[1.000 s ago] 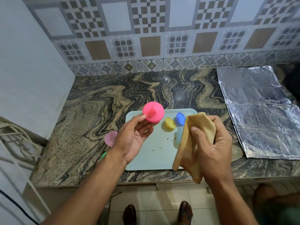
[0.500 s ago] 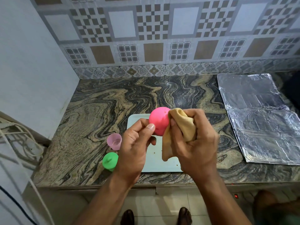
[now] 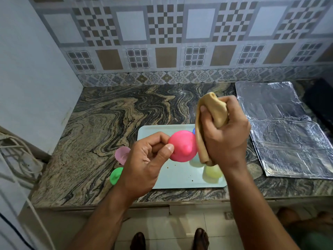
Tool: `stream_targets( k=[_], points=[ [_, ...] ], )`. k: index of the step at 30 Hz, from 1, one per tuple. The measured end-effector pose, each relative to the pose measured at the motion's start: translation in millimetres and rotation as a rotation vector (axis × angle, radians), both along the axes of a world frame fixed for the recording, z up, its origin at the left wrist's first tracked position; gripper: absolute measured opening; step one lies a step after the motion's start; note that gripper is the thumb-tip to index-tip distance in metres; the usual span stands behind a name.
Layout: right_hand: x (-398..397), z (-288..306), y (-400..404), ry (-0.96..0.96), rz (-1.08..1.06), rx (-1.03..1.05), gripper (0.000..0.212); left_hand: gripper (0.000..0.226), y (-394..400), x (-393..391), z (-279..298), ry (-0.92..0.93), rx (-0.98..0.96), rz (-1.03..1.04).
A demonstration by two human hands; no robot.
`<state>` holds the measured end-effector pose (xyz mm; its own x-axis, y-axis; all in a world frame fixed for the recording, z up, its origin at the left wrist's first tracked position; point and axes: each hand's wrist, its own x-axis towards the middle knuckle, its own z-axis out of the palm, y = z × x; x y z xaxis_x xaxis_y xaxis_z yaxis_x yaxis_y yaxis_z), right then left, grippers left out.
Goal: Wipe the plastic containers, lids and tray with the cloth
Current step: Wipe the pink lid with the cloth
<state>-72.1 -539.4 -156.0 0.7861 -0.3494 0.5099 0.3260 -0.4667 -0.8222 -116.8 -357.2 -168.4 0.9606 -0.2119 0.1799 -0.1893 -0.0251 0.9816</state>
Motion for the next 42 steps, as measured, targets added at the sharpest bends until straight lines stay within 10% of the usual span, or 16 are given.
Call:
stream_targets(
  k=[7, 14, 25, 34, 42],
  points=[
    [-10.4, 9.6, -24.6, 0.026, 0.337, 0.088, 0.010, 0.028, 7.4, 7.4, 4.3, 0.276, -0.312, 0.133],
    [-22.8, -0.3, -9.5, 0.085, 0.515, 0.022, 0.014, 0.014, 8.1, 13.3, 8.1, 0.254, -0.230, 0.038],
    [-27.0, -0.2, 3.7, 0.049, 0.432, 0.184, 0.015, 0.035, -11.6, 5.7, 3.7, 0.309, -0.525, -0.055],
    [-25.2, 1.6, -3.4, 0.024, 0.379, -0.061, 0.010, 0.005, -0.9, 12.8, 10.1, 0.055, -0.216, -0.023],
    [-7.3, 6.9, -16.6, 0.081, 0.479, 0.037, 0.012, 0.019, 9.0, 24.9, 7.3, 0.202, -0.174, -0.057]
  ],
)
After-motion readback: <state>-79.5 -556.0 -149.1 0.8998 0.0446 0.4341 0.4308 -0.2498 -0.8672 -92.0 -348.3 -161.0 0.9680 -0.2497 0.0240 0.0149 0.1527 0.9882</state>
